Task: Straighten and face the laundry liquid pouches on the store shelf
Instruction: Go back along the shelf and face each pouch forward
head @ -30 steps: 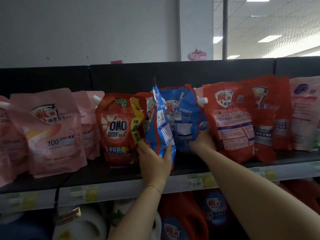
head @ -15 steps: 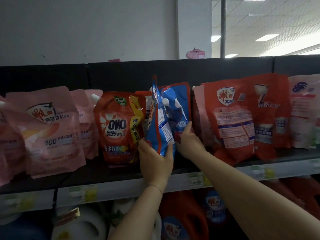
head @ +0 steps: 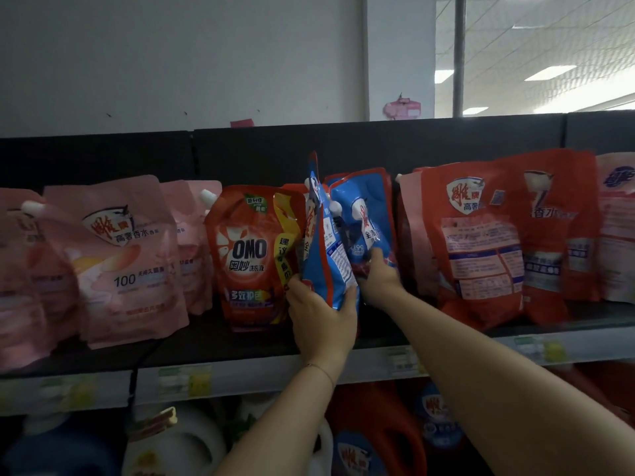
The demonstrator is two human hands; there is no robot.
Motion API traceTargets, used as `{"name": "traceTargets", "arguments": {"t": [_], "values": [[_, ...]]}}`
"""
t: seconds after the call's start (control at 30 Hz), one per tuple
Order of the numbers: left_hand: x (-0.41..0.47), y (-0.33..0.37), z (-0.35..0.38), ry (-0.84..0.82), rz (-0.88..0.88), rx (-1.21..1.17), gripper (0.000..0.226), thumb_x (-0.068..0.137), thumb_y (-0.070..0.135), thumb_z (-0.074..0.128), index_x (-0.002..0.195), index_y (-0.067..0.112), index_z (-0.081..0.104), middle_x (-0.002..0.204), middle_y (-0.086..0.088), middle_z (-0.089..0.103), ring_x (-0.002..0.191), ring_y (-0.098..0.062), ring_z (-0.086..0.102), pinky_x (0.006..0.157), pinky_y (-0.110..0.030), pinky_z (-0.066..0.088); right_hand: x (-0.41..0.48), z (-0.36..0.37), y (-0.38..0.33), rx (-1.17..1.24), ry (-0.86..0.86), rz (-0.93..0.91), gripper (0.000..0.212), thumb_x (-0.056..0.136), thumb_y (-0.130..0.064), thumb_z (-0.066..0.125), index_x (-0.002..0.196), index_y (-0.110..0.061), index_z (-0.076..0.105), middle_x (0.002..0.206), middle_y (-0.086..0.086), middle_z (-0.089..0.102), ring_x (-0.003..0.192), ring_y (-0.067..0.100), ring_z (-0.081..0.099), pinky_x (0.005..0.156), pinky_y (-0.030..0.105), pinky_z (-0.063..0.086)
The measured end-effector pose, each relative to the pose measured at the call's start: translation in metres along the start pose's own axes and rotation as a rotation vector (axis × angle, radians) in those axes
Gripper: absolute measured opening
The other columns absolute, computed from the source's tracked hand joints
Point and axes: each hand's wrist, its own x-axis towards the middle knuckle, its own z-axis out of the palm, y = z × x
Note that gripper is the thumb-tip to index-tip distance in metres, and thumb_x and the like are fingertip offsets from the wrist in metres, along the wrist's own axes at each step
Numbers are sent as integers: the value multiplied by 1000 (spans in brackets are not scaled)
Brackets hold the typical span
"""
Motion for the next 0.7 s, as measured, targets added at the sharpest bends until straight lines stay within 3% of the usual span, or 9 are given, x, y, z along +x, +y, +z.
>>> {"name": "traceTargets", "arguments": {"t": [0.1,0.17,0.2,0.33,0.4,0.5,0.57,0.63,0.7], "values": [[-1,3,-2,-25,-21,-23,75,74,43,77,127,12,34,126,-7,46,116,-24,52,85,-34,51,0,-17,0,-164,-228,-23,68,90,-22,56,149,-30,22,147,16,37,126,34,45,101,31,39],[-5,9,-2,-14,-28,-24,75,73,40,78,127,13,33,127,-7,45,116,-25,51,88,-39,51,-6,-21,0,-172,-285,-33,69,91,-30,53,151,-31,18,150,16,32,128,35,42,106,32,37],[-7,12,-2,-7,-34,-22,76,73,40,79,127,13,33,127,-7,44,117,-25,50,90,-41,51,-10,-23,-2,-162,-291,-42,63,92,-31,53,149,-26,25,147,16,36,127,35,43,106,33,36],[-21,30,2,-17,-85,-6,75,73,29,79,127,16,29,130,-7,40,120,-27,46,94,-48,47,-33,-42,-17,79,-230,5,38,97,-35,49,123,-7,55,121,15,60,106,29,58,91,37,47],[-28,37,2,-34,-105,36,75,74,26,78,129,17,28,133,-6,37,122,-28,44,96,-50,44,-46,-50,-26,216,-237,32,44,98,-44,44,118,-6,56,111,15,61,96,27,61,83,39,49],[-43,50,5,-61,-133,101,79,73,27,76,133,18,24,138,-7,30,124,-30,37,96,-48,39,-60,-58,-31,327,-239,-12,33,100,-36,43,112,-7,53,114,12,60,103,26,58,93,42,47],[-55,59,10,-80,-126,133,82,71,33,76,133,20,24,139,-7,25,124,-30,32,95,-45,38,-65,-65,-30,585,-283,82,27,99,-37,42,107,-14,53,104,6,61,98,24,57,94,41,46],[-63,65,17,-119,-110,134,80,68,38,74,129,23,24,137,-4,23,122,-27,28,94,-42,37,-65,-74,-30,818,-192,150,35,97,-44,43,109,-14,57,99,5,64,92,23,59,88,41,48],[-65,66,23,-154,-102,81,74,69,39,73,126,24,28,134,-2,24,118,-24,27,91,-39,37,-60,-80,-30,771,1,134,49,98,-51,35,119,-13,58,115,10,64,101,26,59,93,44,47]]}}
